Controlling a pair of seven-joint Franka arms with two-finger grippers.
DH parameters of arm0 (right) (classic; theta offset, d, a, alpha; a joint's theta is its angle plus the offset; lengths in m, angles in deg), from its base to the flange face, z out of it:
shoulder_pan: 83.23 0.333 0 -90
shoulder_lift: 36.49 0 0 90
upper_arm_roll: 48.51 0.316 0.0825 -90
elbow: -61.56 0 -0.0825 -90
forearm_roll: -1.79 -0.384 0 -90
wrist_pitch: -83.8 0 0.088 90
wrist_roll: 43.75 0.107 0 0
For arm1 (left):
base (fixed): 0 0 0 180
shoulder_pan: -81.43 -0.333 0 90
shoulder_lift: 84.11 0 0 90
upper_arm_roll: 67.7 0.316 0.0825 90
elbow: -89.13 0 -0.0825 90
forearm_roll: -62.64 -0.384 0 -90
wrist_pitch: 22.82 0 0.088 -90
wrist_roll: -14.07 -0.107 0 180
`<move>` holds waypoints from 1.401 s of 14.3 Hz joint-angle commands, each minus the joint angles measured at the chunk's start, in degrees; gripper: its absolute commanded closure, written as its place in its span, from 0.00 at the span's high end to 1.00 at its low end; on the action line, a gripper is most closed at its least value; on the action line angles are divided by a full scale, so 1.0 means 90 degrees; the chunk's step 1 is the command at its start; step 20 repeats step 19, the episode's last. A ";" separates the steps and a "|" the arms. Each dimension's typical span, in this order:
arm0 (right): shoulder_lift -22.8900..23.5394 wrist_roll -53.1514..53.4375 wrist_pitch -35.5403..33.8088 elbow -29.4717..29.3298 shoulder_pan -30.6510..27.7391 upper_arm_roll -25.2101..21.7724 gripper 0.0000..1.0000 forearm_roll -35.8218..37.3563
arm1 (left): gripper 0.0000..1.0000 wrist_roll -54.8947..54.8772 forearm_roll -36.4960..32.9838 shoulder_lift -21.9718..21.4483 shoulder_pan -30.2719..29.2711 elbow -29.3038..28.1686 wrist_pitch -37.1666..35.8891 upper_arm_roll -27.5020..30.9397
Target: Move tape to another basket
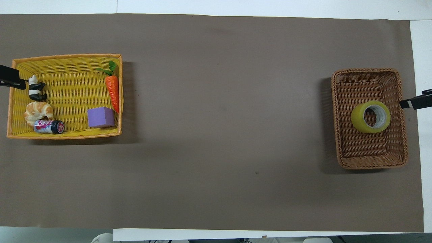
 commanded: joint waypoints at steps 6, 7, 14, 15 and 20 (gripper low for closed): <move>-0.0351 0.2631 -0.2059 -0.1179 0.1128 0.0005 1.00 0.1185 | 1.00 -0.0022 -0.0077 -0.0165 0.0034 -0.0167 -0.0042 0.0041; -0.0526 0.2612 -0.2079 -0.0946 0.1089 0.0014 1.00 0.1184 | 1.00 -0.0022 -0.0077 -0.0165 0.0034 -0.0167 -0.0042 0.0041; -0.0744 0.2660 -0.1795 -0.0806 0.1079 -0.0200 1.00 0.1184 | 1.00 -0.0022 -0.0077 -0.0165 0.0034 -0.0167 -0.0042 0.0041; -0.0753 0.2670 -0.1805 -0.0807 0.1069 -0.0239 1.00 0.1184 | 1.00 -0.0022 -0.0077 -0.0165 0.0034 -0.0167 -0.0052 0.0041; -0.0743 0.2680 -0.1981 -0.0807 0.1089 -0.0259 1.00 0.1184 | 1.00 -0.0012 -0.0077 -0.0175 0.0034 -0.0167 -0.0042 0.0041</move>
